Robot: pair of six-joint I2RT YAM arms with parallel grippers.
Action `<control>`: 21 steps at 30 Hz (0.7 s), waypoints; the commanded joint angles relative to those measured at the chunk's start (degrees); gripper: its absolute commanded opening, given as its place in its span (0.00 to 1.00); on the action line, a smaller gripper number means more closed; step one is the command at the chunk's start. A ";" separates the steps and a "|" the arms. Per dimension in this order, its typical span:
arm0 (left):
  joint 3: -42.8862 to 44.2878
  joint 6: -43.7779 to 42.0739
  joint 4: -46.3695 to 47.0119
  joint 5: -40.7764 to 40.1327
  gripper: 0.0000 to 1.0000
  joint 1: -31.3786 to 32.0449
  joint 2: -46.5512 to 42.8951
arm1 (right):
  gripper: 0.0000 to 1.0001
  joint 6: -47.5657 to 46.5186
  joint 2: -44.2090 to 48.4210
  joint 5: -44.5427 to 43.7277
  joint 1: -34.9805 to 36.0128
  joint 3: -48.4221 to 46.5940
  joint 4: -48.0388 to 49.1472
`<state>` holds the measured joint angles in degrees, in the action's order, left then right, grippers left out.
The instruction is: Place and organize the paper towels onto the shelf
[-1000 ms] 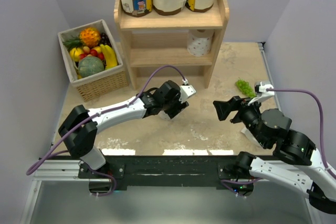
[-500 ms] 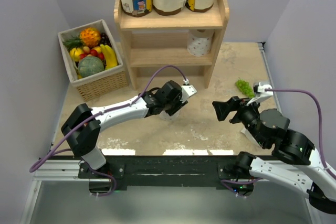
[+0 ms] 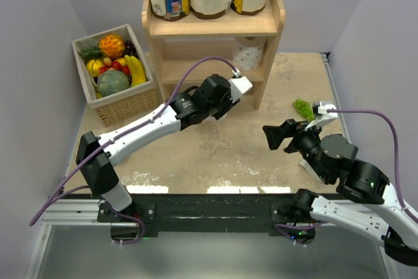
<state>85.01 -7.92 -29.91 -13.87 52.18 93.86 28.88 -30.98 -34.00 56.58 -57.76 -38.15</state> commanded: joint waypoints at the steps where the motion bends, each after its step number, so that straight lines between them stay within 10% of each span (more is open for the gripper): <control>1: 11.20 -4.82 -1.73 -4.49 0.38 0.02 -1.23 | 0.89 0.21 -1.36 -1.25 0.20 -0.34 2.38; 21: 23.62 -16.33 5.74 -12.93 0.40 -0.41 4.92 | 0.89 -0.85 -3.12 -1.77 0.11 -2.80 1.50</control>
<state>106.48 -19.73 -30.52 -23.59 52.45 98.30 28.67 -33.06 -34.02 56.58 -58.19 -38.15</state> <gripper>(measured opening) 0.430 0.885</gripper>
